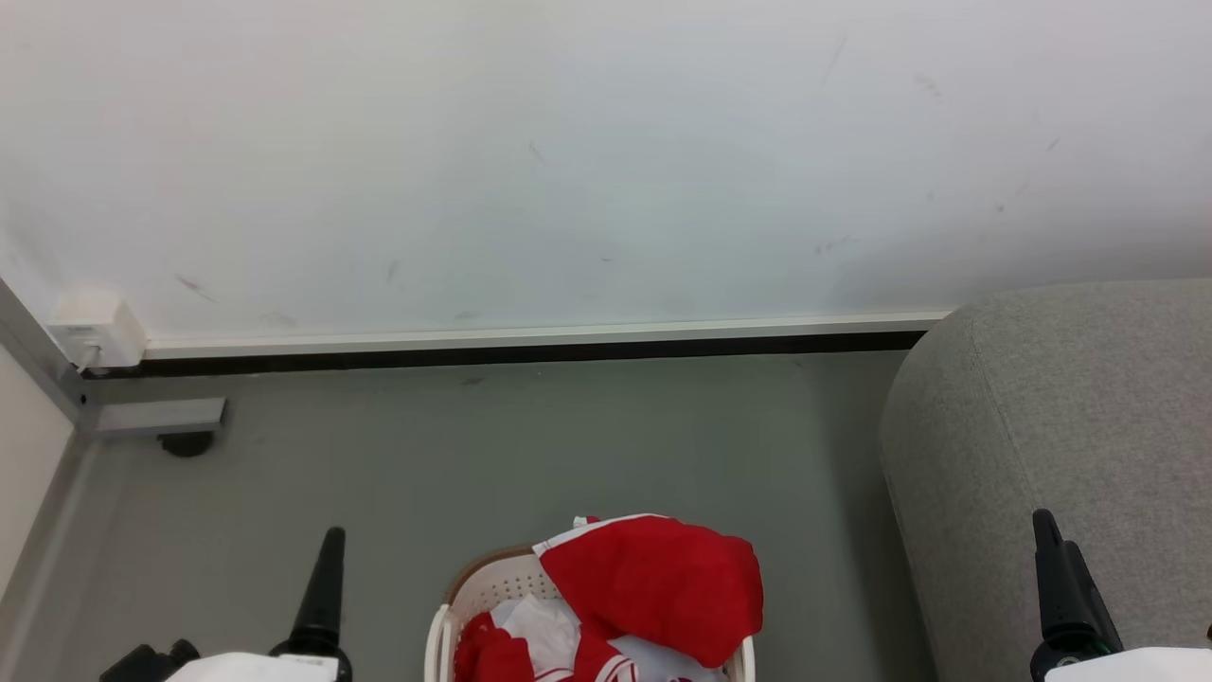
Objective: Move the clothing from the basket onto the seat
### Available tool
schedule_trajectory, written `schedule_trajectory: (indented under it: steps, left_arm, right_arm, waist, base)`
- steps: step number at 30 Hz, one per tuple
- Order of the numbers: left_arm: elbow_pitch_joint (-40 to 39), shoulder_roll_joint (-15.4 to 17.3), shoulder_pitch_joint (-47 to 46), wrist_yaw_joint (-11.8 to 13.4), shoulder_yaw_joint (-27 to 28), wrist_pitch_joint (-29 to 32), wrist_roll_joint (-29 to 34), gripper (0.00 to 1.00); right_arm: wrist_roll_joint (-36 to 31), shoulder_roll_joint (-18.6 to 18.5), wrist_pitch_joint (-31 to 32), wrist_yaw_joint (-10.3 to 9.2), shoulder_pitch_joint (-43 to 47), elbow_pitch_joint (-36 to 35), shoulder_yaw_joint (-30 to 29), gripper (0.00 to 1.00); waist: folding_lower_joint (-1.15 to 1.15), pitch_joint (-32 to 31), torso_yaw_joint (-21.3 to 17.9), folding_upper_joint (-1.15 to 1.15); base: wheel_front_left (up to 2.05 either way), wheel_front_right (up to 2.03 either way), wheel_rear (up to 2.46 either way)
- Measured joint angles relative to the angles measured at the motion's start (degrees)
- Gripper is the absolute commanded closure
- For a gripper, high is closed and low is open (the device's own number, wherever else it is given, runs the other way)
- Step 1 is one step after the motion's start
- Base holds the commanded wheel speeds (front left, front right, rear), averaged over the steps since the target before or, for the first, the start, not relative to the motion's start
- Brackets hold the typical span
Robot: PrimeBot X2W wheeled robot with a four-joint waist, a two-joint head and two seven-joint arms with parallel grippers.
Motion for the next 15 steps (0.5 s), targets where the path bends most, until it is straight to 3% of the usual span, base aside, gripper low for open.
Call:
schedule_trajectory:
  steps: [15]
  left_arm:
    - [-2.2, 0.1, 0.8, 1.2, -1.3, -3.0, 14.2, 0.00]
  right_arm:
    - [-14.8, -0.1, -3.1, 0.00, 1.0, -1.7, 1.4, 0.00]
  waist:
    - [0.00, 0.0, 0.5, 0.00]
  base:
    - [0.00, 0.00, 0.00]
